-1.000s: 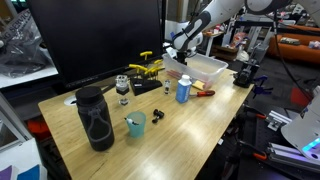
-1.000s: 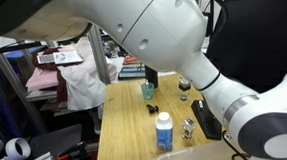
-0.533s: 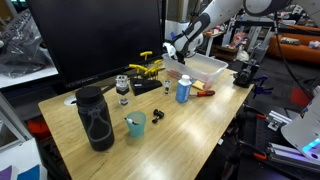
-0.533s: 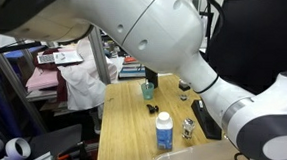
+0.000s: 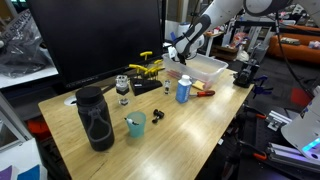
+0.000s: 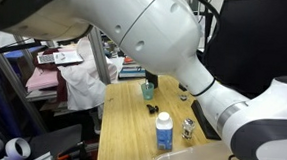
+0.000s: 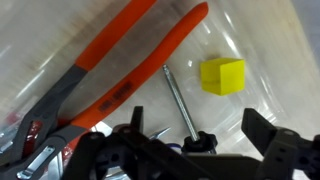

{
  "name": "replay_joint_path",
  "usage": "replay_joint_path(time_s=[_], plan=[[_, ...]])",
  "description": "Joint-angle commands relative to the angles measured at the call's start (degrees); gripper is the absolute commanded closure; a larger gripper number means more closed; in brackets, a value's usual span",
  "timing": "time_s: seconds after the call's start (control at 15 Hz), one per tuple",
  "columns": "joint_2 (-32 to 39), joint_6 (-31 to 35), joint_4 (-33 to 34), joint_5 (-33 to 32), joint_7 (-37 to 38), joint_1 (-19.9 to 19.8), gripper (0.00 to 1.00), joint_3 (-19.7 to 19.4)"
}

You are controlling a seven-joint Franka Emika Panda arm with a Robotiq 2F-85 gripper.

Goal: Move the silver object from the storage box to the table

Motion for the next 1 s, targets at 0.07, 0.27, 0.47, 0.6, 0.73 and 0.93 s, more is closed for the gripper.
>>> replay_joint_path(time_s=[0.07, 0.27, 0.47, 0.6, 0.73, 0.93], plan=[[-0.50, 1.13, -1.31, -0.46, 0.27, -0.08, 0.00, 0.44], [-0.43, -0.52, -0.90, 0.13, -1.18, -1.02, 0.00, 1.96], [-0.58, -3.23, -0.86, 0.06, -0.29, -0.94, 0.00, 1.58], [-1.25, -4.73, -1.16, 0.36, -0.77, -1.44, 0.00, 1.97], [-1.88, -6.57, -1.21, 0.96, -2.39, -2.55, 0.00, 3.21], [-1.30, -8.97, -0.25, 1.87, -3.61, -4.13, 0.00, 4.70]])
